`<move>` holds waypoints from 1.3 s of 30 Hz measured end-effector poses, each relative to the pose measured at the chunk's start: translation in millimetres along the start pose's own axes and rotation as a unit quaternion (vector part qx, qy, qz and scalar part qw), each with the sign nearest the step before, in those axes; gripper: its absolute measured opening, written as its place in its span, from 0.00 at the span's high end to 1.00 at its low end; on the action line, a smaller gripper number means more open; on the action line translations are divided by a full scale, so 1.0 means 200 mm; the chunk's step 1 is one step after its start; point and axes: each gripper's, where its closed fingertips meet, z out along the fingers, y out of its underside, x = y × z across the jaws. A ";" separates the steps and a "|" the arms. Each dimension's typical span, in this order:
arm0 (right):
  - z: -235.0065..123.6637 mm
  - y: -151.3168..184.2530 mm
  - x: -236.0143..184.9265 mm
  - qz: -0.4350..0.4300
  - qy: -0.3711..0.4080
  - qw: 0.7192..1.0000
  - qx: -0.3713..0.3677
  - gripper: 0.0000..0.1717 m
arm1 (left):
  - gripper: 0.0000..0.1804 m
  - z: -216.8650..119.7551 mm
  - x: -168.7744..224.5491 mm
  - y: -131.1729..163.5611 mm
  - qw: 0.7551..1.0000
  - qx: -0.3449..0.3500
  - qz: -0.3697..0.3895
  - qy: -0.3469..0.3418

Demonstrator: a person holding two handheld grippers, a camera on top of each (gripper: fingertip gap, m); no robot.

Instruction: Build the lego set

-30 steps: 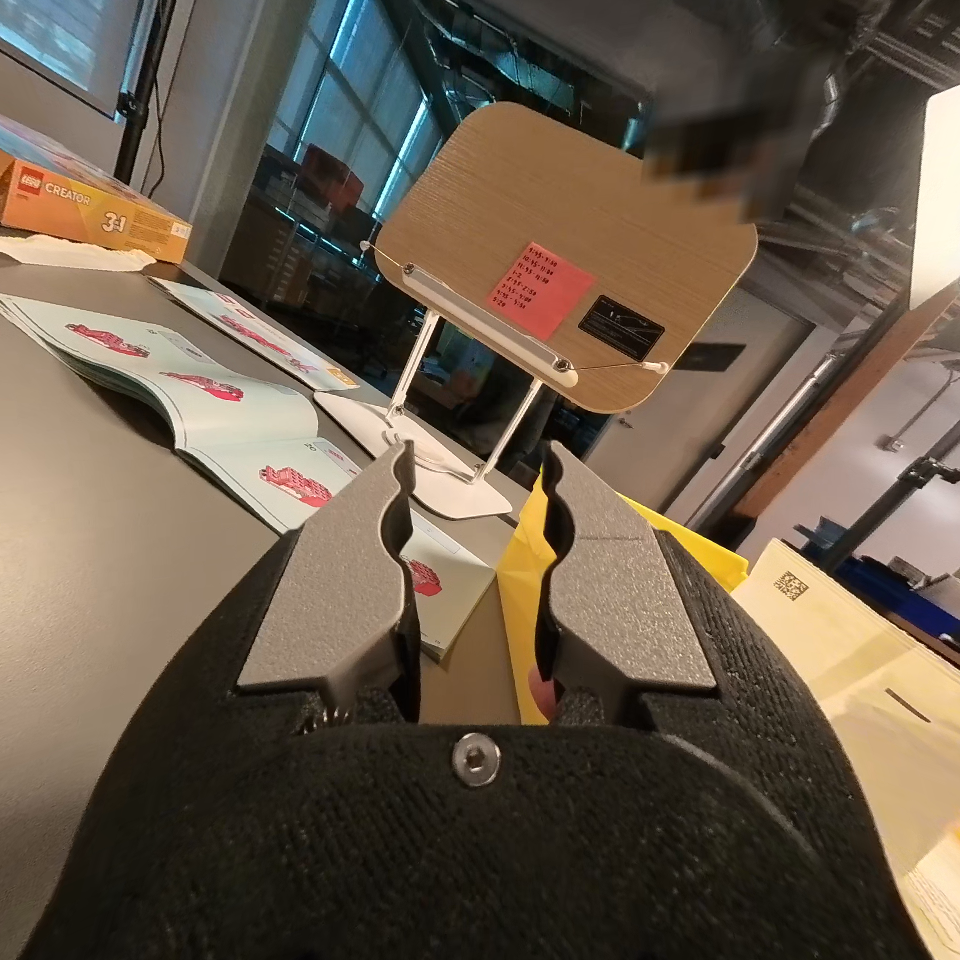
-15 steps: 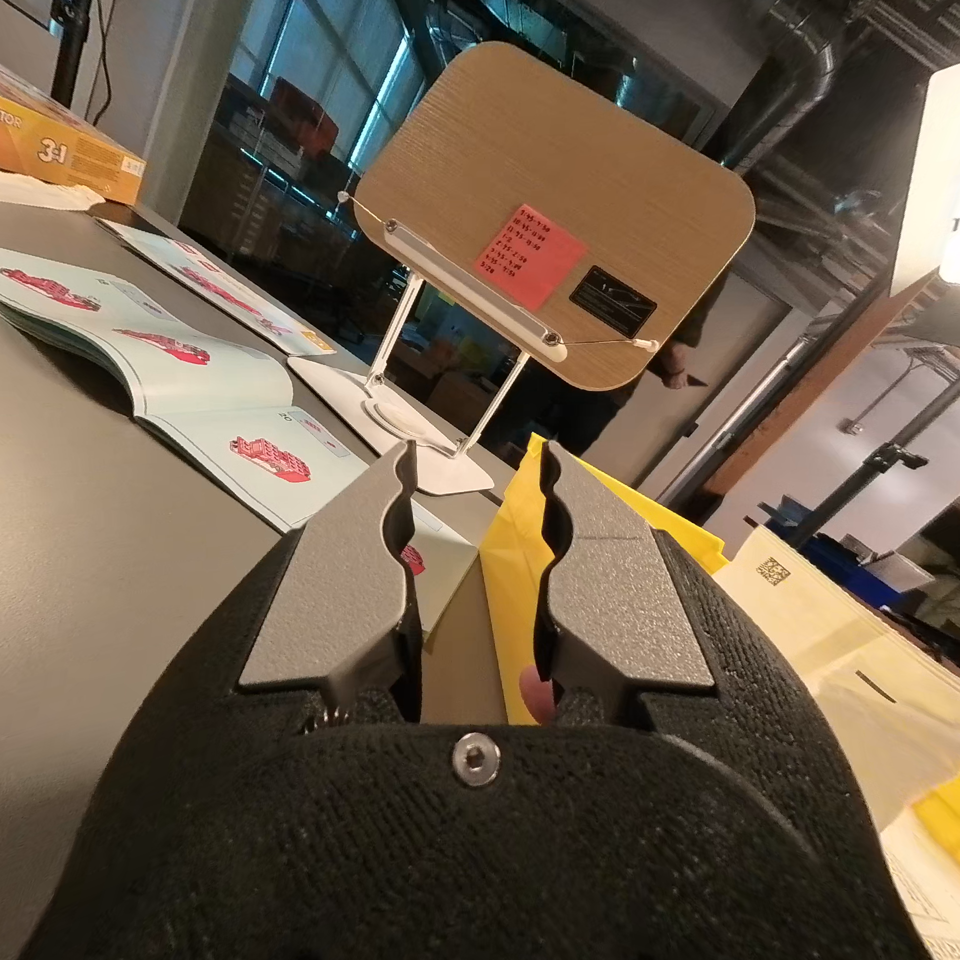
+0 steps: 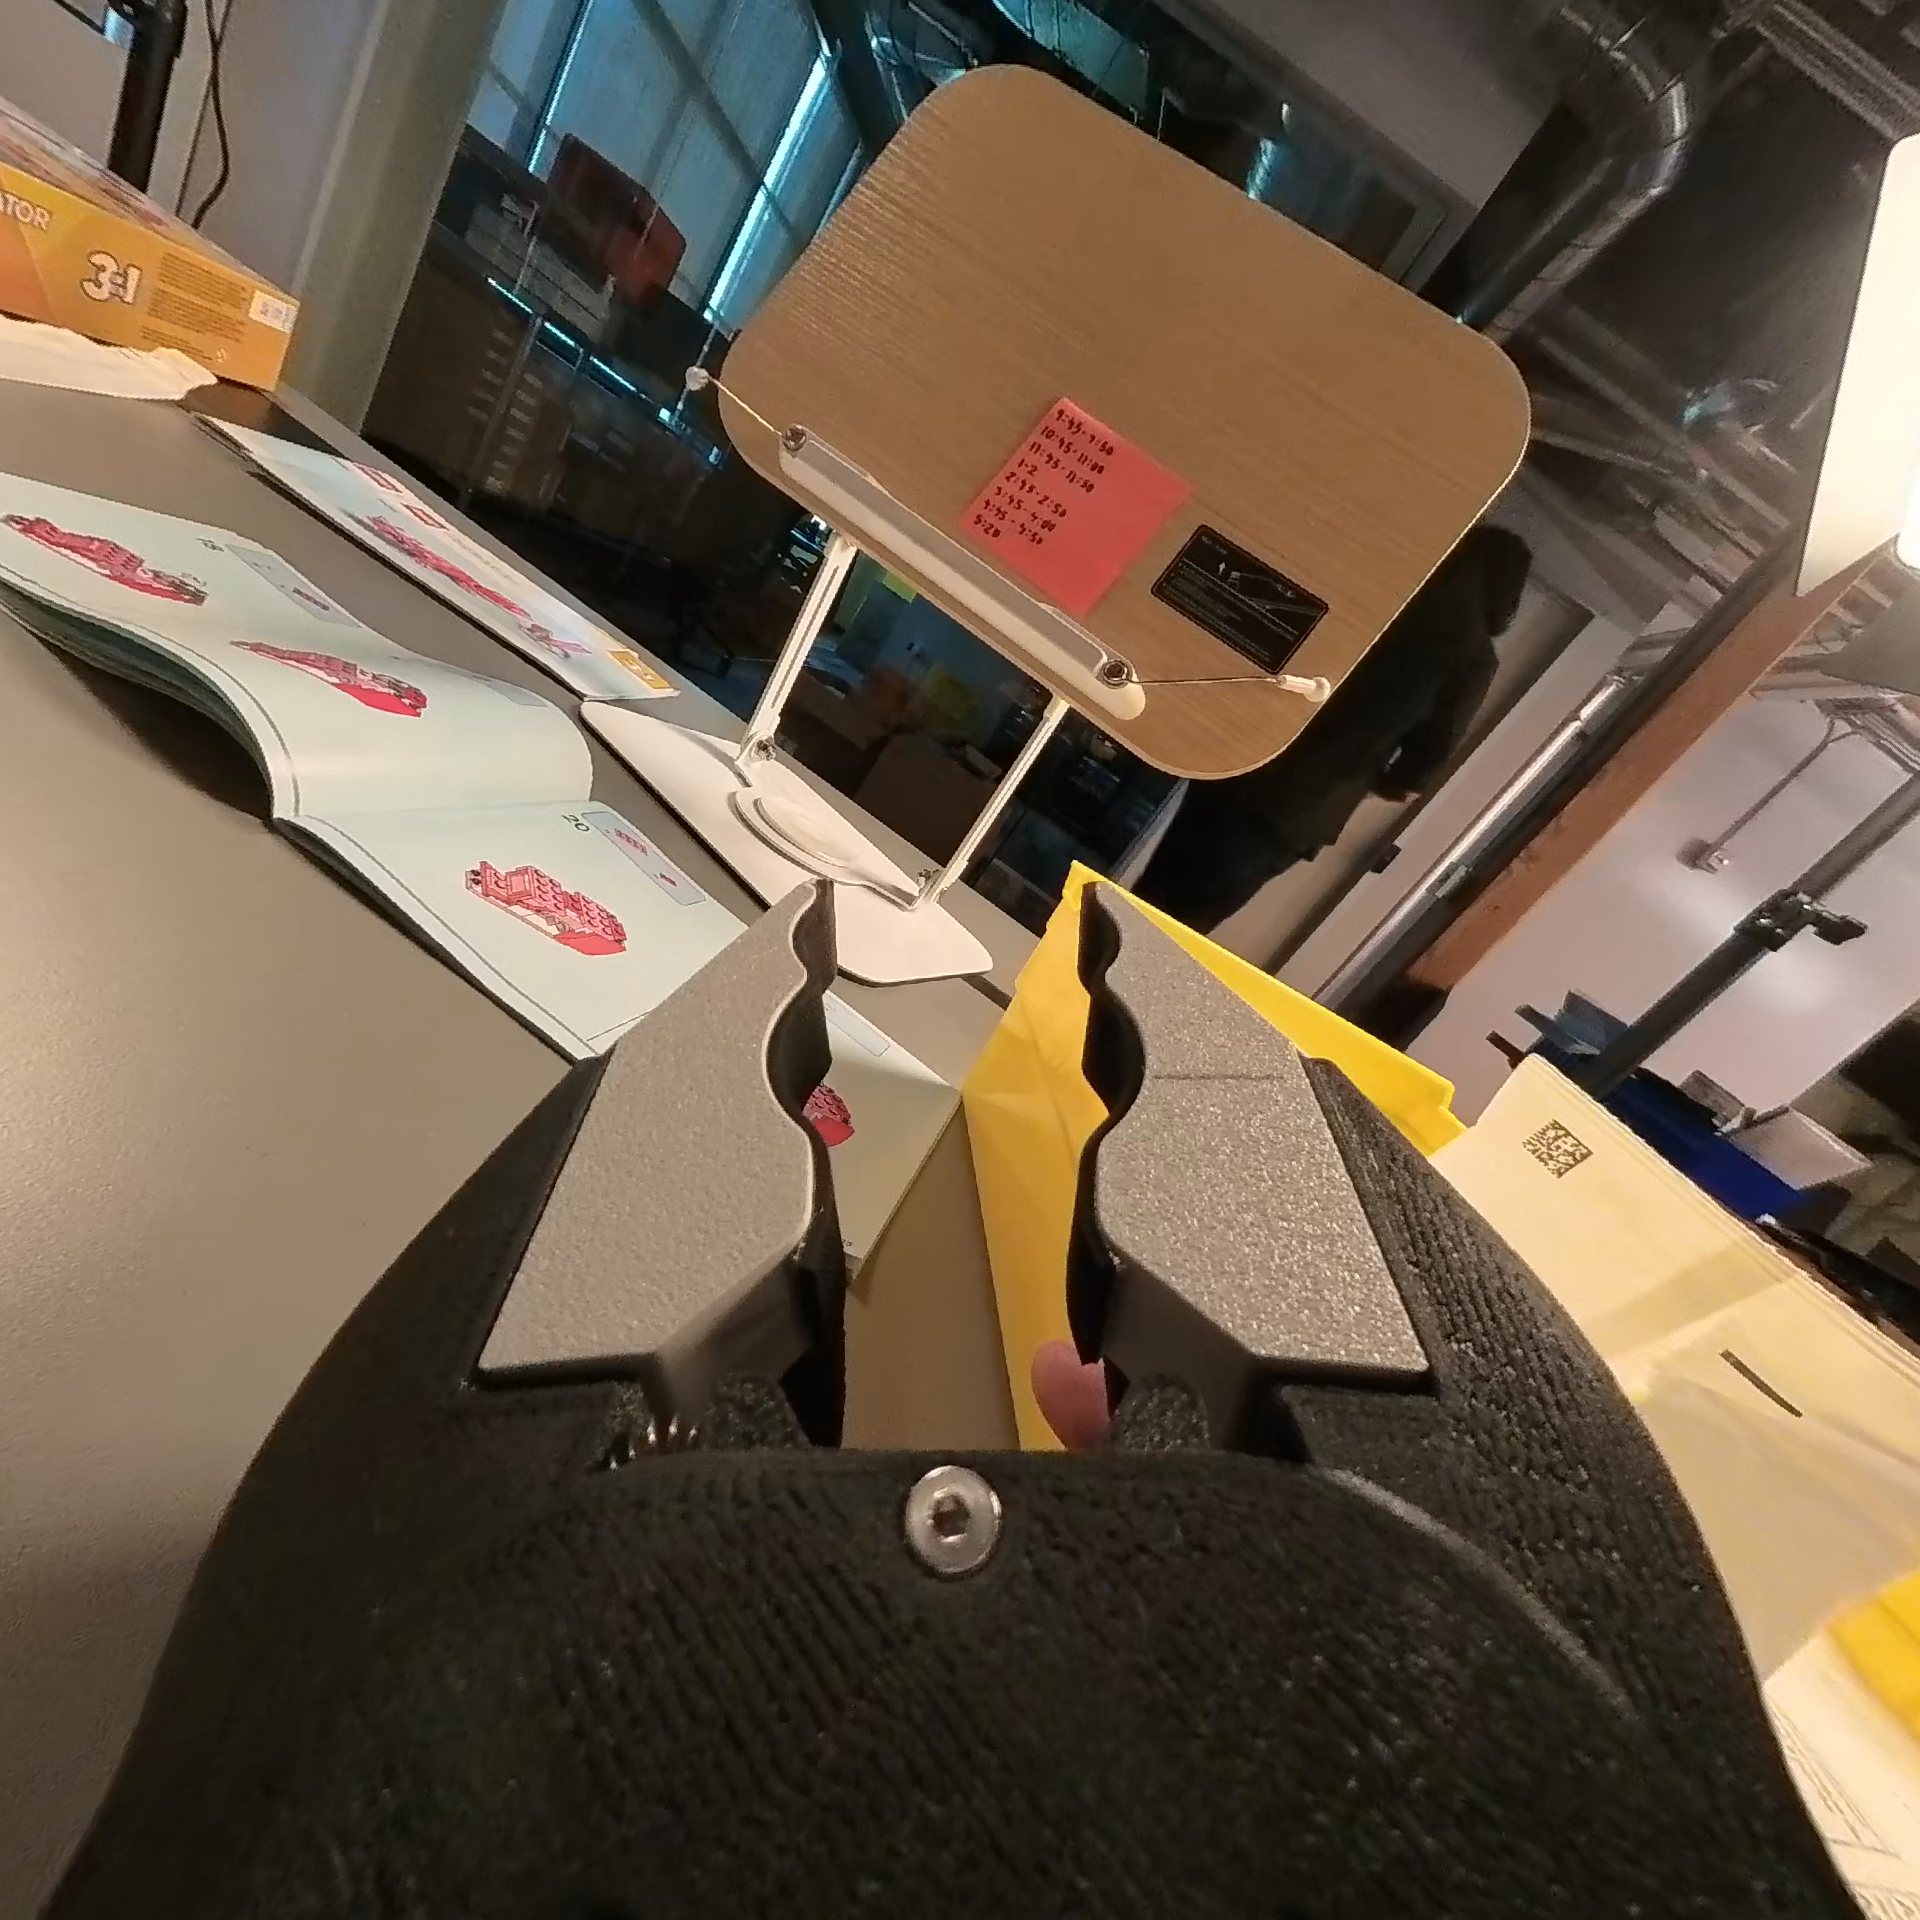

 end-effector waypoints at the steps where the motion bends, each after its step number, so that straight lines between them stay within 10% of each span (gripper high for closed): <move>1: 0.00 0.00 0.00 0.001 0.000 1.000 0.001 0.74 | 0.73 0.01 -0.01 0.01 1.000 -0.007 0.000 -0.003; 10: -0.01 -0.01 0.00 0.007 -0.005 1.000 0.008 0.74 | 0.99 -0.08 -0.03 0.29 0.994 -0.104 -0.004 0.010; 16: -0.01 -0.02 -0.01 0.010 -0.011 1.000 0.012 0.74 | 0.83 -0.21 0.01 0.50 0.986 -0.150 -0.065 0.042; 25: 0.00 -0.01 -0.01 0.006 -0.011 1.000 0.008 0.74 | 0.79 -0.28 -0.22 0.17 0.990 0.038 -0.136 -0.013; 39: 0.00 -0.02 -0.02 0.009 -0.017 1.000 0.012 0.75 | 0.98 -0.04 -0.22 0.08 0.992 -0.027 -0.118 -0.030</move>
